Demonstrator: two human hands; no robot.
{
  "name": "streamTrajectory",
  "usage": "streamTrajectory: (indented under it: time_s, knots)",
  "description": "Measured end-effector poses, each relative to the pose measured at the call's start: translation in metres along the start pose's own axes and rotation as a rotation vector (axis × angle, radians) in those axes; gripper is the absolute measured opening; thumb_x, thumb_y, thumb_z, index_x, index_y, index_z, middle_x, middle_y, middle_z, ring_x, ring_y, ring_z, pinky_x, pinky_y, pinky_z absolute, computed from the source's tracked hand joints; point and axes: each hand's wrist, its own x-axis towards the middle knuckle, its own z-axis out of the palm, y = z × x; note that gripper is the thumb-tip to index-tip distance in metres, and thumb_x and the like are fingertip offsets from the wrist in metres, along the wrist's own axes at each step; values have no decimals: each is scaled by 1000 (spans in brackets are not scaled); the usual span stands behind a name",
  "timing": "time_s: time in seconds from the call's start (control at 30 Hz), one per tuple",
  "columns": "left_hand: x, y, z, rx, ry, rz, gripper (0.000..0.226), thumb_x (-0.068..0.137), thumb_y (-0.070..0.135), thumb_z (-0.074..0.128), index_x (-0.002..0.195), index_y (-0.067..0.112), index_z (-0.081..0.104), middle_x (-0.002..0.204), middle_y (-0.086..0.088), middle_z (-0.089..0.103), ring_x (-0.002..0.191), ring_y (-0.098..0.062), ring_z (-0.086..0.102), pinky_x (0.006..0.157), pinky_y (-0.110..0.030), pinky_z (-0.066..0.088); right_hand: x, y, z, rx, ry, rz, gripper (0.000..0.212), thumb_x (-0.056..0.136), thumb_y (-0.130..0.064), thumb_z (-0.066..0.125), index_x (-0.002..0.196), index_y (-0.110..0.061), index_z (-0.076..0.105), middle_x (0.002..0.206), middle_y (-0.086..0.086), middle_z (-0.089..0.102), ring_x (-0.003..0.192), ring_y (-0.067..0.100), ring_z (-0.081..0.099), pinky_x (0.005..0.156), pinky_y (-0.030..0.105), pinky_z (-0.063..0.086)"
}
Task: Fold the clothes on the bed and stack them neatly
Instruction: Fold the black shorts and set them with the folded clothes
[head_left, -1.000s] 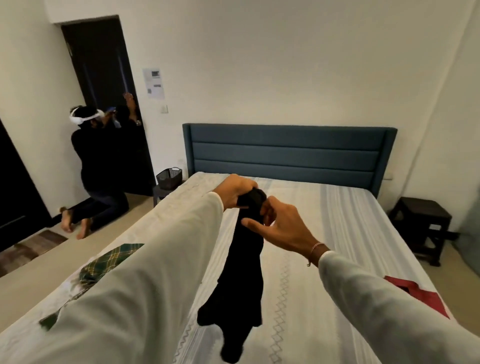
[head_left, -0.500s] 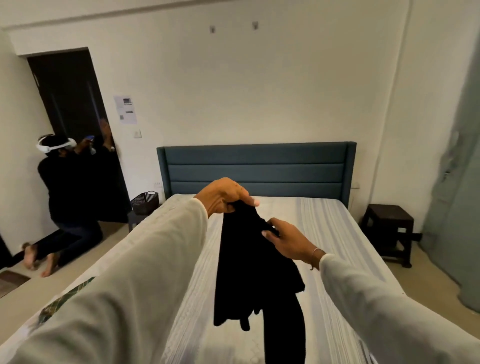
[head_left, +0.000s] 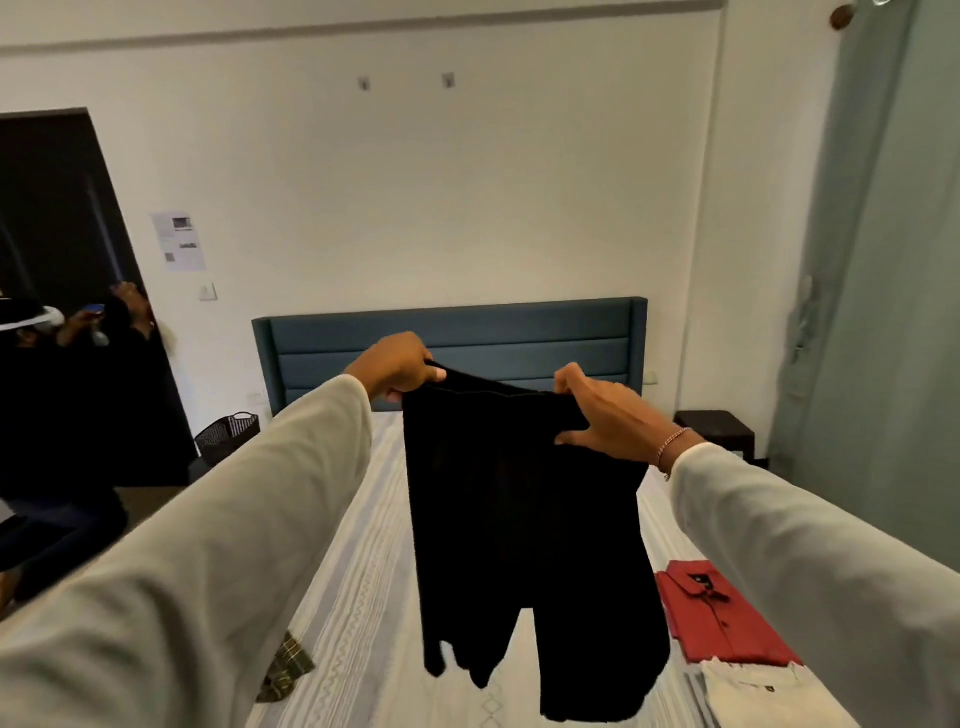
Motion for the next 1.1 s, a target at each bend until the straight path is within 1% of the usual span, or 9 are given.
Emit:
streamTrajectory:
  time_s: [0.1, 0.2, 0.3, 0.4, 0.5, 0.6, 0.77, 0.9, 1.1]
  knots:
    - [4, 0, -15, 81, -31, 129, 25, 101, 29, 59, 93, 6, 67, 75, -9, 68, 60, -21, 66, 57, -25, 48, 4, 2, -21, -84, 15, -23, 55, 80, -43, 83, 115, -12, 54, 107, 7, 69, 86, 23, 66, 79, 35, 60]
    - [3, -11, -25, -131, -109, 264, 17, 101, 15, 60, 115, 13, 51, 90, -19, 69, 68, -31, 70, 70, -39, 60, 3, 12, -39, 47, -170, 135, 50, 71, -49, 86, 102, -14, 71, 90, 0, 73, 79, 18, 71, 74, 30, 62]
    - [-1, -19, -32, -362, -198, 348, 25, 101, -3, 50, 117, 15, 44, 82, -19, 63, 63, -22, 59, 60, -33, 54, -3, 25, -48, 17, -261, 259, 67, 58, -71, 78, 92, -13, 75, 82, 6, 71, 76, 24, 69, 70, 31, 61]
    - [-5, -25, -38, -423, -333, 371, 24, 102, -7, 45, 106, 11, 60, 84, -14, 62, 65, -17, 54, 57, -27, 49, -13, 40, -57, -15, -237, 281, 82, 56, -83, 68, 90, -9, 68, 88, 13, 64, 81, 32, 62, 67, 36, 48]
    - [-8, -37, -39, -373, -397, 349, 35, 104, -5, 38, 112, 10, 69, 96, -12, 66, 72, -18, 55, 61, -27, 48, -23, 57, -69, 98, -195, 286, 114, 47, -104, 50, 87, 1, 69, 88, 22, 66, 83, 40, 60, 70, 47, 49]
    - [-9, -42, -35, -399, -458, 358, 41, 107, -1, 34, 114, 10, 72, 92, -17, 61, 72, -24, 48, 62, -29, 42, -23, 69, -77, 145, -154, 277, 122, 51, -107, 42, 87, 7, 69, 86, 27, 65, 82, 46, 59, 72, 54, 49]
    - [-15, -34, -28, -455, -456, 355, 37, 99, 33, 54, 85, 3, 71, 70, -15, 53, 58, -22, 43, 53, -27, 38, -20, 68, -96, 150, -114, 285, 112, 59, -101, 43, 80, 5, 71, 71, 26, 61, 59, 28, 47, 61, 38, 41]
    - [-16, -26, -35, -262, -275, 459, 60, 83, 63, 67, 70, 5, 71, 57, -11, 51, 51, -17, 46, 51, -23, 38, -19, 74, -108, 173, -87, 298, 112, 51, -104, 49, 86, -1, 77, 76, 24, 67, 60, 31, 49, 61, 40, 45]
    - [4, -32, -41, -121, 127, 506, 60, 79, 65, 63, 61, 8, 69, 56, 1, 62, 52, -16, 66, 59, -27, 49, -18, 84, -123, 198, -46, 285, 96, 56, -99, 55, 92, -15, 81, 89, 26, 70, 78, 45, 57, 71, 50, 50]
